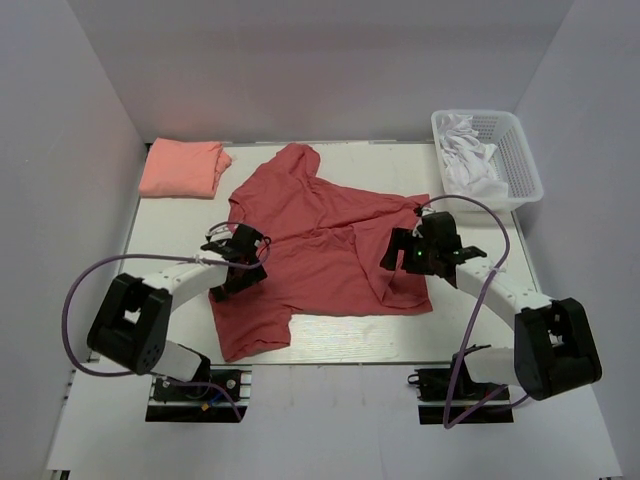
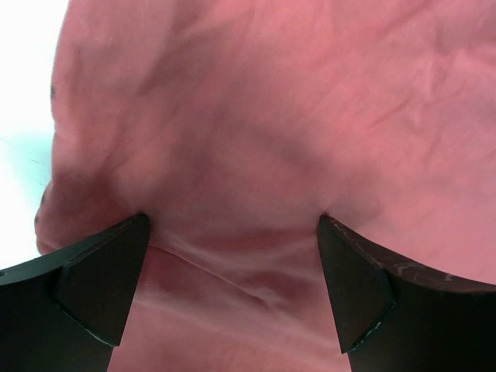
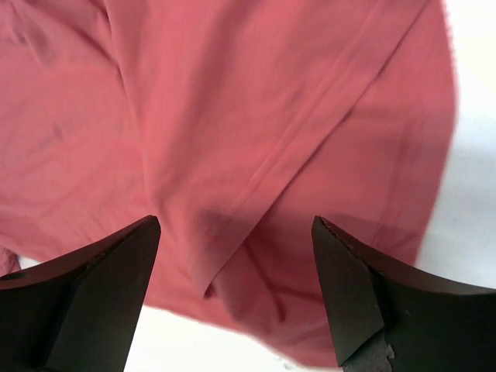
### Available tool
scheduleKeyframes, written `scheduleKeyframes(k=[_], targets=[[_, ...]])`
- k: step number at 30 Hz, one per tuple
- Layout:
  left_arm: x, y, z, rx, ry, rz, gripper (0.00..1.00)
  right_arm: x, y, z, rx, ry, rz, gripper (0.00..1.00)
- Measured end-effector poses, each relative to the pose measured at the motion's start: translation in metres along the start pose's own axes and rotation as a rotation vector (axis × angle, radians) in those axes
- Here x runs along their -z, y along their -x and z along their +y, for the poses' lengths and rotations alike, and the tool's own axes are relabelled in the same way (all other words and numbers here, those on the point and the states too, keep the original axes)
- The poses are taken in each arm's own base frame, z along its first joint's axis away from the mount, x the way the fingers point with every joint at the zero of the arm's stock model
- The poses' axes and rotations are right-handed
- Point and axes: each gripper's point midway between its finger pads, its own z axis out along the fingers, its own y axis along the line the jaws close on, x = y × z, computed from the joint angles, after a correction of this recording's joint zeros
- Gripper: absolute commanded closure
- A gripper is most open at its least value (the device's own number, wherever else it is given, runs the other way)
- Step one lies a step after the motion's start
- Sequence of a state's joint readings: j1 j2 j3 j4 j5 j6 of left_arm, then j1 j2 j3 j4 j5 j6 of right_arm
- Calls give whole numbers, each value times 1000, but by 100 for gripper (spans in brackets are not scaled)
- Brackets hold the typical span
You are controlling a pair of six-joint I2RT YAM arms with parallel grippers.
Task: Fold and stack the t-shirts
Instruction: Flatten out the tshirt
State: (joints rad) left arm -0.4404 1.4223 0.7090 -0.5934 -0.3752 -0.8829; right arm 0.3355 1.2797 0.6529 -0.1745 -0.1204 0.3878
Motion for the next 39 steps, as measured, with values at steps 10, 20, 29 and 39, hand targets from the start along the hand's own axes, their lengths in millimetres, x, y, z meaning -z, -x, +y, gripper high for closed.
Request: scheduleKeyframes(k=[10, 20, 29, 39], targets=[[4, 16, 5, 10, 101, -18, 0, -11, -5, 7, -19, 30, 37, 16], [116, 99, -64, 51, -471, -343, 0, -16, -5, 10, -61, 40, 40, 16], [46, 45, -92, -121, -471, -124, 0, -17, -19, 24, -104, 109, 76, 16], [26, 23, -85, -138, -456, -78, 0, -15, -41, 22, -143, 106, 119, 16]])
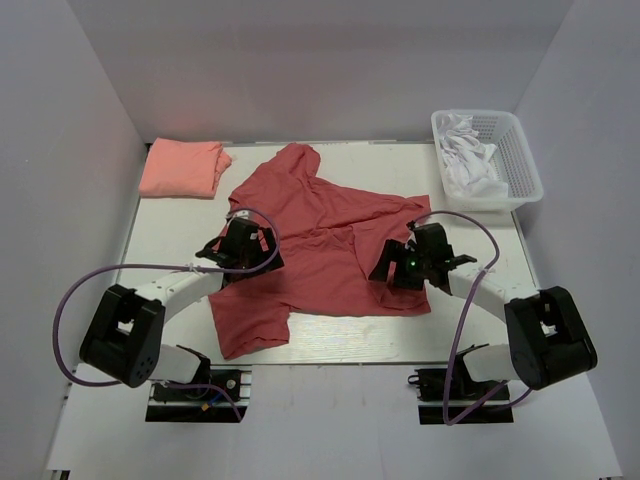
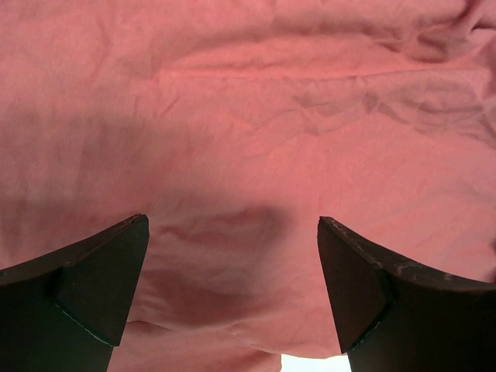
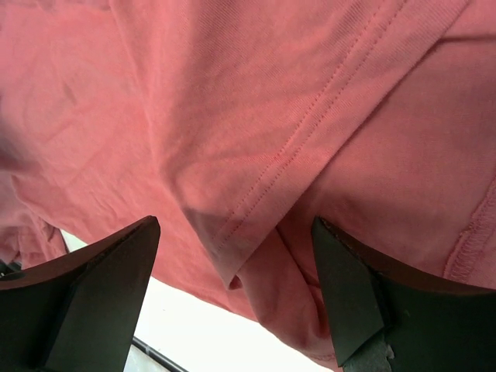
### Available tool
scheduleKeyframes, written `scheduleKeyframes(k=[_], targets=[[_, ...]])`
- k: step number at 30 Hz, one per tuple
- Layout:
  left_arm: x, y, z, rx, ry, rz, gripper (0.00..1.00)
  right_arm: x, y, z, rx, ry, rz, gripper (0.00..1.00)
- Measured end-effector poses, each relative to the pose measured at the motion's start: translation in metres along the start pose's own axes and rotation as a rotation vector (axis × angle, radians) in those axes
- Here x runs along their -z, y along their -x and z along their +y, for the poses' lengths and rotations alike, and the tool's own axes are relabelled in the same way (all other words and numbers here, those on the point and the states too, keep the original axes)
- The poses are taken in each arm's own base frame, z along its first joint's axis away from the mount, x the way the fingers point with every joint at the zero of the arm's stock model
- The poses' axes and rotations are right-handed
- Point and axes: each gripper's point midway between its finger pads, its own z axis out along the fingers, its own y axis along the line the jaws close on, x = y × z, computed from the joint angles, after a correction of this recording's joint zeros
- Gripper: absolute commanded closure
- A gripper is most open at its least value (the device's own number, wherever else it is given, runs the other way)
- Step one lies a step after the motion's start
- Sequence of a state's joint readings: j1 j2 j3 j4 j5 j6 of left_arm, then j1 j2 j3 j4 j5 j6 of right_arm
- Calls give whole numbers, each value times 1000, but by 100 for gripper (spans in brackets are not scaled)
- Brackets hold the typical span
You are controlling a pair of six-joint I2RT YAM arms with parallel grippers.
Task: Fold and stack the t-shirts
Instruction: Flatten out the tshirt
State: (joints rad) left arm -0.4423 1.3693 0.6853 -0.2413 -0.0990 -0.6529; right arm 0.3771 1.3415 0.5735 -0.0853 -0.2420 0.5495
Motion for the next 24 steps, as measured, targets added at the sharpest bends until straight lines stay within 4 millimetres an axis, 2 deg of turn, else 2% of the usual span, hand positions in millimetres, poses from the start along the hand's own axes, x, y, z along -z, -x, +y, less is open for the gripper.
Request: scheduleKeyframes(k=[8, 13, 15, 16, 17, 21, 22, 24], targets=[[-9, -15, 11, -5, 21, 27, 0, -7, 8, 21, 13, 87, -35, 16], [-11, -13, 9, -3, 14, 17, 0, -11, 16, 30, 17, 121, -67, 16], [-11, -13, 8, -3, 13, 15, 0, -14, 19, 32, 13, 128, -75, 24], [-11, -12, 8, -3, 12, 15, 0, -15, 20, 32, 13, 129, -75, 33], [-11, -12, 8, -3, 12, 14, 0, -16, 22, 33, 7, 128, -77, 54], [-11, -12, 8, -3, 11, 14, 0, -20, 27, 33, -12, 113, -89, 93], [-11, -12, 8, -3, 12, 13, 0, -21, 28, 31, -19, 103, -92, 100], [-12, -12, 8, -1, 14, 12, 0, -20, 28, 27, -28, 79, -99, 100]])
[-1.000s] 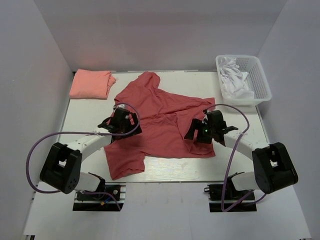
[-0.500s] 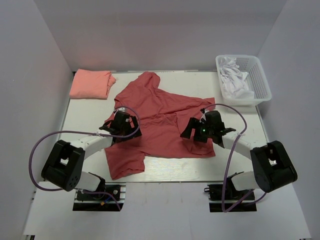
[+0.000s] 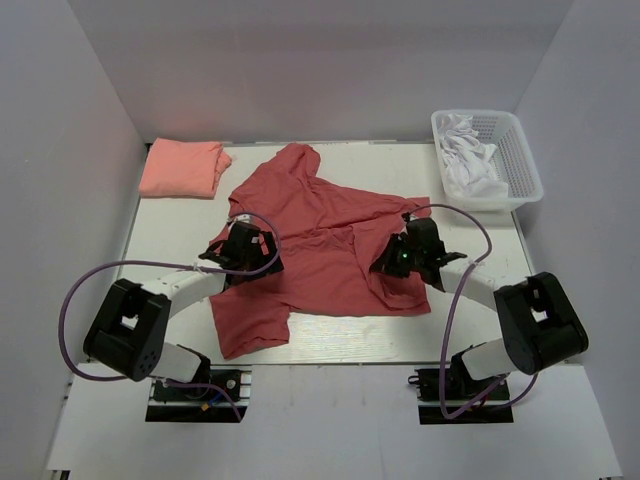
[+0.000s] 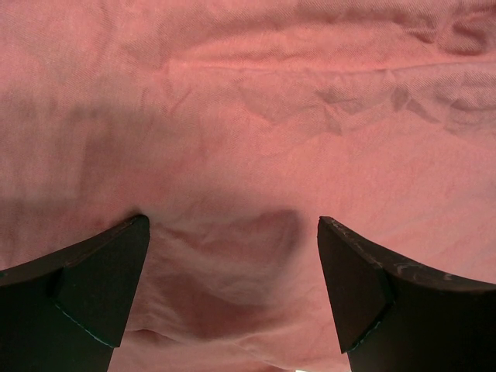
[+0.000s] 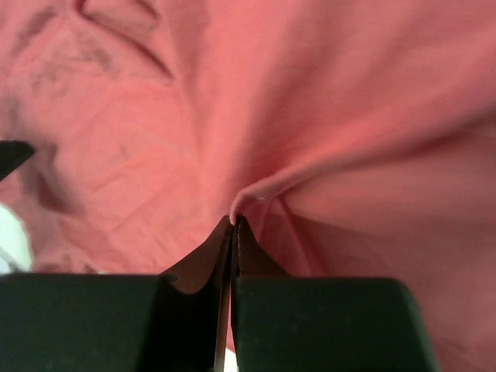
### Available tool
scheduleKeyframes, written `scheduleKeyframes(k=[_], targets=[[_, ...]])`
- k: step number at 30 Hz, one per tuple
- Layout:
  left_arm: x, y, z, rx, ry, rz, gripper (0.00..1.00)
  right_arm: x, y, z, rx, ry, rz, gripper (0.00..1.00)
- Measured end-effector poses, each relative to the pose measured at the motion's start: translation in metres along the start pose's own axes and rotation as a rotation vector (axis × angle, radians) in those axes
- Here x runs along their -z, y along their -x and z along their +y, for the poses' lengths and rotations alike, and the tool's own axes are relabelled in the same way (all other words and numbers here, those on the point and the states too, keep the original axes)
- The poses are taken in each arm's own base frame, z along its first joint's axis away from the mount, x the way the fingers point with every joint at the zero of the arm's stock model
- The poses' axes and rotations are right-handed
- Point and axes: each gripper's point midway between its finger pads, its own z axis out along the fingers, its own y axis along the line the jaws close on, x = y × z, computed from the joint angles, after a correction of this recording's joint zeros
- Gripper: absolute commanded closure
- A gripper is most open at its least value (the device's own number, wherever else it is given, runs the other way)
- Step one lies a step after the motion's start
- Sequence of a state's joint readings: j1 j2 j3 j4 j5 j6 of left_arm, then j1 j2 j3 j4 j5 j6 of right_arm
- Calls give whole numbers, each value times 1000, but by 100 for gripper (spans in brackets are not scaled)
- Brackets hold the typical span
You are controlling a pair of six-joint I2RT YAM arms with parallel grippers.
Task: Fold and stack the t-shirts
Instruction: Flatten out the tshirt
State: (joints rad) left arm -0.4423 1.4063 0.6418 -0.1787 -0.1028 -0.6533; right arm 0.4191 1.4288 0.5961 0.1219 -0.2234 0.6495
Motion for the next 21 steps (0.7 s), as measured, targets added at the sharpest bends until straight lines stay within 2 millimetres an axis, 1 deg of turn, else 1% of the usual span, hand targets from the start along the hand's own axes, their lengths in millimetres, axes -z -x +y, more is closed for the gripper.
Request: scheduleKeyframes(k=[3, 6, 8, 12, 15, 18, 21], targets=[[-2, 1, 2, 1, 9, -6, 0, 5, 3, -9, -7, -62, -20, 100], [-4, 4, 1, 4, 14, -15, 0, 13, 12, -15, -3, -128, -48, 100], [-6, 6, 1, 5, 15, -22, 0, 19, 26, -18, 5, -188, -79, 100], [-9, 10, 0, 6, 26, -28, 0, 30, 60, -23, 39, -294, -155, 100], [-12, 13, 1, 4, 43, -32, 0, 32, 82, -32, 62, -370, -186, 100], [-14, 16, 2, 5, 57, -40, 0, 34, 91, -43, 75, -437, -178, 100], [-14, 17, 3, 8, 63, -43, 0, 38, 105, -53, 90, -511, -187, 100]])
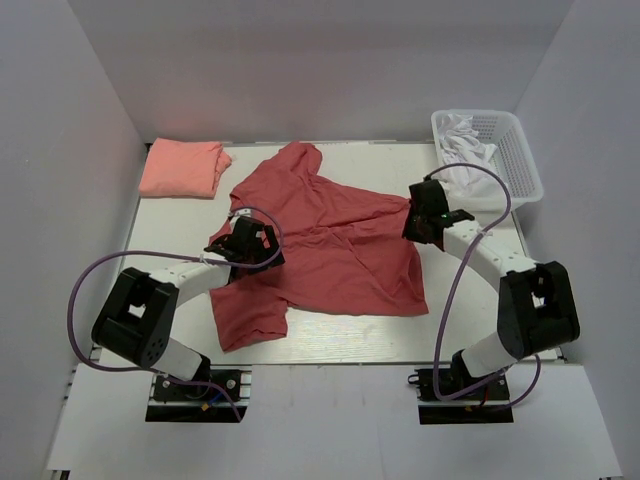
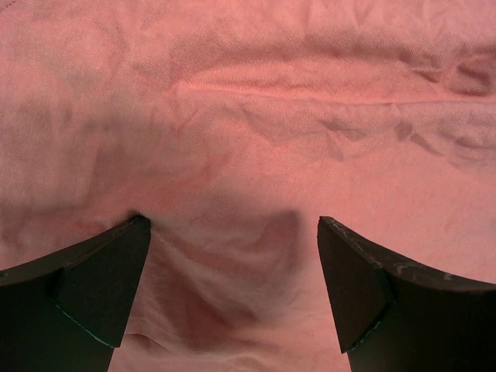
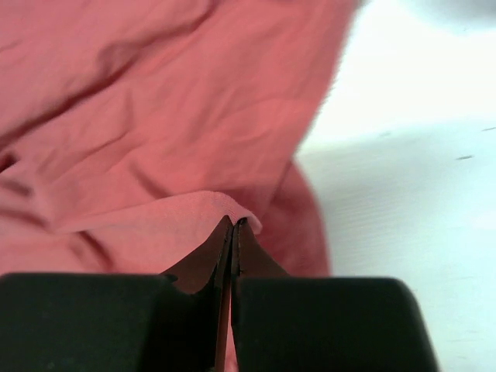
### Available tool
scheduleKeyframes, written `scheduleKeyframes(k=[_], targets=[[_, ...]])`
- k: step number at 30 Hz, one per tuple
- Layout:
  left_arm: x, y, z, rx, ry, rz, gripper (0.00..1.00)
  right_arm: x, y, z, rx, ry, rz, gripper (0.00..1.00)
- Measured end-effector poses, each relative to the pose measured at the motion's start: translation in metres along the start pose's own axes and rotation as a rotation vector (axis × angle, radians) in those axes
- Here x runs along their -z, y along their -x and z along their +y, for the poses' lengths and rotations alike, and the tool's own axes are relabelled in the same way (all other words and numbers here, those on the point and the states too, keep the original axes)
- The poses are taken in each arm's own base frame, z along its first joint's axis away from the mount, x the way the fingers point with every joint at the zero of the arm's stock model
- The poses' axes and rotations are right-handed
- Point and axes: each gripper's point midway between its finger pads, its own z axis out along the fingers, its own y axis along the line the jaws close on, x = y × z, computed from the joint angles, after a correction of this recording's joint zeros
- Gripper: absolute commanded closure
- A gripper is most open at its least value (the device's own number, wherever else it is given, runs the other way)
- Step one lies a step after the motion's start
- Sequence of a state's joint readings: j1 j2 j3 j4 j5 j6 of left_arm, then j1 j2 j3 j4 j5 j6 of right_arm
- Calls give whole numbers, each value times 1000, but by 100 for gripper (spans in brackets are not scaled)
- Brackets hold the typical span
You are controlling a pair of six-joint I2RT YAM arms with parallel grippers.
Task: Fold and stack the t-shirts
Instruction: Flatten out the tshirt
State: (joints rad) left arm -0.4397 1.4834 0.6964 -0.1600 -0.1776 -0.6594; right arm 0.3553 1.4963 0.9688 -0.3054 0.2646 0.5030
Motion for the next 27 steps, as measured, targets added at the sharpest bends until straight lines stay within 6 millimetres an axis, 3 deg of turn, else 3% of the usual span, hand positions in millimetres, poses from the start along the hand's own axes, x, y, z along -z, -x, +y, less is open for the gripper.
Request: scheduleKeyframes(k=[4, 5, 7, 8, 10, 12, 17, 18, 22, 24, 27], targets=[[-1, 0, 1, 3, 4, -3, 0, -4, 14, -21, 25, -100, -21, 100], [-1, 1, 1, 2, 5, -5, 0, -7, 17, -27, 29, -126, -23, 96], [-1, 2, 0, -1, 8, -6, 0, -15, 21, -35, 45, -168, -21, 82], [-2, 2, 0, -2, 9, -6, 0, -20, 22, -39, 54, -187, -11, 65], [-2, 3, 0, -9, 11, -4, 0, -31, 24, -43, 74, -213, 9, 40], [-3, 4, -1, -15, 12, 0, 0, -38, 23, -45, 96, -224, 31, 31], [-5, 5, -3, -36, 18, 11, 0, -34, 33, -42, 127, -216, 34, 20], [-5, 5, -3, -39, 19, 14, 0, -31, 35, -39, 128, -195, 30, 11], [-3, 4, -3, -48, 17, 27, 0, 2, 41, -20, 117, -56, -14, 11], [0, 2, -2, -54, 18, 38, 0, 20, 34, -11, 109, 33, -26, 11], [11, 2, 1, -59, 22, 47, 0, 30, -2, 2, 106, 177, 26, 11]])
